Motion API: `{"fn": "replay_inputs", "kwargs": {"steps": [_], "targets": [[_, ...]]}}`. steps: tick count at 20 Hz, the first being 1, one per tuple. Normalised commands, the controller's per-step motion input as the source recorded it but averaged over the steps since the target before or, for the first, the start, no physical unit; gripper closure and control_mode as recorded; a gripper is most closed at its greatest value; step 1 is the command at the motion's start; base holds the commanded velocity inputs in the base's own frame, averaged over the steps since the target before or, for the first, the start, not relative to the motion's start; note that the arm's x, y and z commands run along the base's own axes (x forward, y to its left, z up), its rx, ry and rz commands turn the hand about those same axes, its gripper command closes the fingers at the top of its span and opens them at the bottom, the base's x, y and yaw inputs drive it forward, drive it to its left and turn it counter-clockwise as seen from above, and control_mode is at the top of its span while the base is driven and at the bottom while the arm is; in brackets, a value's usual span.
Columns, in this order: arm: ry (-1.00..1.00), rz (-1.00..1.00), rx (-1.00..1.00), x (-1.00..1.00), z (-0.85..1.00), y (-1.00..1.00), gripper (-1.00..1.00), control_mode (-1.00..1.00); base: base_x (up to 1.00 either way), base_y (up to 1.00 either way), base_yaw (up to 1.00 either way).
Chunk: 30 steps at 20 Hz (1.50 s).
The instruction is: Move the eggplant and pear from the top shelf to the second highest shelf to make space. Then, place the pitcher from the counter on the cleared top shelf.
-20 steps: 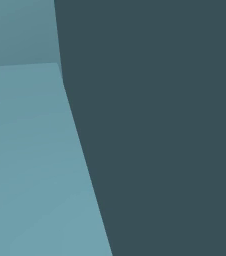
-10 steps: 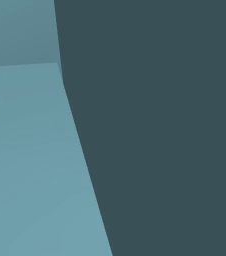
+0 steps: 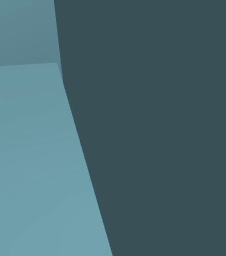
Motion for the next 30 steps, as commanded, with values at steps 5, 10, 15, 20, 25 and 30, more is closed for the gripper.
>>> {"fn": "replay_inputs", "kwargs": {"steps": [5,10,15,20,25,30], "targets": [[0.05,0.00,-0.04,-0.78,0.01,0.08,-1.00,-1.00,0.00,0.00,0.00],[0.16,-0.04,-0.05,-1.00,0.03,0.10,-1.00,-1.00,0.00,0.00,0.00],[0.22,-0.07,-0.09,-1.00,-0.05,0.32,-1.00,-1.00,0.00,0.00,0.00],[0.14,-0.05,-0.05,-1.00,-0.46,0.44,-1.00,-1.00,0.00,0.00,0.00],[0.01,0.00,0.00,-0.98,-0.84,0.24,-1.00,-1.00,0.00,0.00,0.00],[0.00,0.00,0.00,-0.93,-0.88,0.22,-1.00,-1.00,0.00,0.00,0.00]]}}
